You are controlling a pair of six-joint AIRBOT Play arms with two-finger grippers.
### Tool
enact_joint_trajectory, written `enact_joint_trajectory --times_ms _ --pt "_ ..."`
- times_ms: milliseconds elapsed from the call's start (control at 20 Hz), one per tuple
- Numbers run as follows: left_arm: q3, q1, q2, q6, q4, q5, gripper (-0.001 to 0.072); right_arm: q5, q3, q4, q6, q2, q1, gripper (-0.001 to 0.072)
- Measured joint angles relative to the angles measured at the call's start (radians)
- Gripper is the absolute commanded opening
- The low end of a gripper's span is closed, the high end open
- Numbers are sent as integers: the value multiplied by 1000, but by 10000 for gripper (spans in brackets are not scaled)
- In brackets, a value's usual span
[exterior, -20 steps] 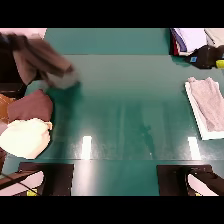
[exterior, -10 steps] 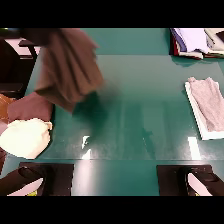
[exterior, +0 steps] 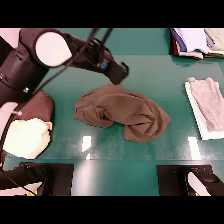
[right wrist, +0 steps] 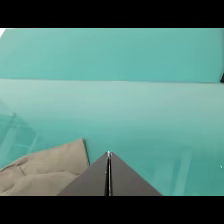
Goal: Fold the shirts.
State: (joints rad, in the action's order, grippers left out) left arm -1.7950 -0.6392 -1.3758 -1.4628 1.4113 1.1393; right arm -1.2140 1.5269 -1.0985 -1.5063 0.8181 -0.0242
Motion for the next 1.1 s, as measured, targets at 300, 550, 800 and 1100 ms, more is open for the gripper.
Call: enact_joint_trajectory --times_ms 300,550,800,1100 --pt "168 341 -9 -60 -47 81 645 -16 0 0 0 -2 2 16" --pt "436 529 -63 -53 -182 16 645 -22 0 0 0 -1 3 16" --pt "536 568 -152 3 -279 -25 644 -34 0 2 0 1 3 16" --pt "557 516 -212 24 -319 -79 572 -72 -1 7 0 27 2 16"
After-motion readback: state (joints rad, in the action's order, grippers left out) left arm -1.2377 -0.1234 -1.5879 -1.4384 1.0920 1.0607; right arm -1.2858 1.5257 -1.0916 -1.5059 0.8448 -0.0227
